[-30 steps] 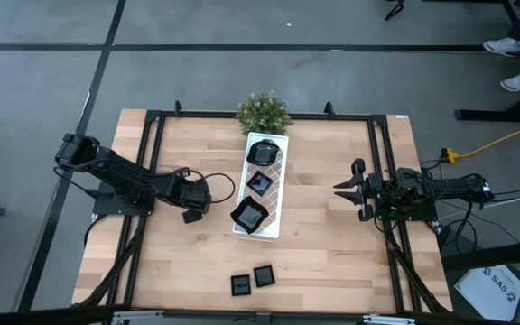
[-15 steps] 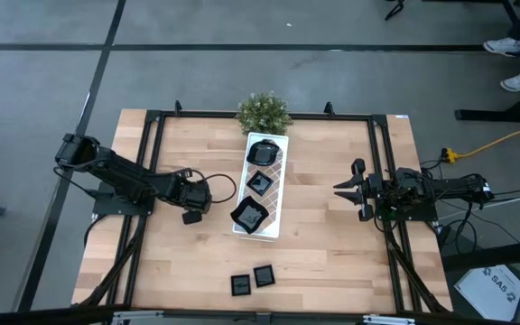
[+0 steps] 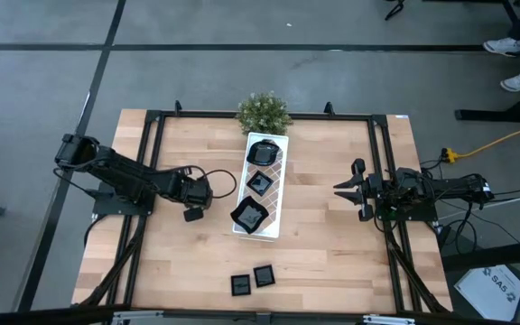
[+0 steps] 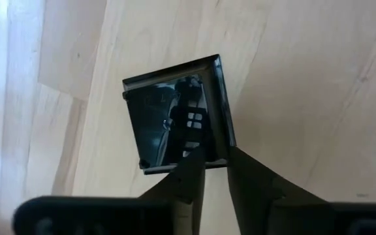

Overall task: Pick & Place Mini shaped plates
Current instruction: Stack the square plate on top of the square plate on the shelf

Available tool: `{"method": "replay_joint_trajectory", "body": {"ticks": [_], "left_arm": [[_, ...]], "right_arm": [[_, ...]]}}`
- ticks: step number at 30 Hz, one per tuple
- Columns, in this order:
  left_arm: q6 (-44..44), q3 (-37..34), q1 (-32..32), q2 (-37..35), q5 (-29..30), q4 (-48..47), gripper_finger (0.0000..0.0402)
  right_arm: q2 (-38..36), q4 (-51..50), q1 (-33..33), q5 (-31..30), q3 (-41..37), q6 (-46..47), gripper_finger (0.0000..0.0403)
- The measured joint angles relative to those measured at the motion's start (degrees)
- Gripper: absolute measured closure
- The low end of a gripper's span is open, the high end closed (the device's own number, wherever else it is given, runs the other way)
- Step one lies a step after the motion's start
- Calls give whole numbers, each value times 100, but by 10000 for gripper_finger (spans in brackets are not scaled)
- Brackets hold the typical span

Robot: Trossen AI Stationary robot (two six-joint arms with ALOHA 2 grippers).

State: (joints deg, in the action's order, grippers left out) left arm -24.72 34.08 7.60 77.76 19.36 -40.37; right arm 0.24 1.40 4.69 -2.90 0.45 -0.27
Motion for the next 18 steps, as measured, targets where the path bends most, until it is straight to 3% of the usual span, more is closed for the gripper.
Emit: {"method": "replay_joint_trajectory", "body": {"ticks": [6, 18], "left_arm": [[-51, -1, 2, -2, 45, -10, 394], [-351, -10, 28, -348, -143, -12, 400]], "right_arm": [[0, -1, -1, 0, 0, -1, 318], [1, 0, 0, 0, 0, 1, 318]]}}
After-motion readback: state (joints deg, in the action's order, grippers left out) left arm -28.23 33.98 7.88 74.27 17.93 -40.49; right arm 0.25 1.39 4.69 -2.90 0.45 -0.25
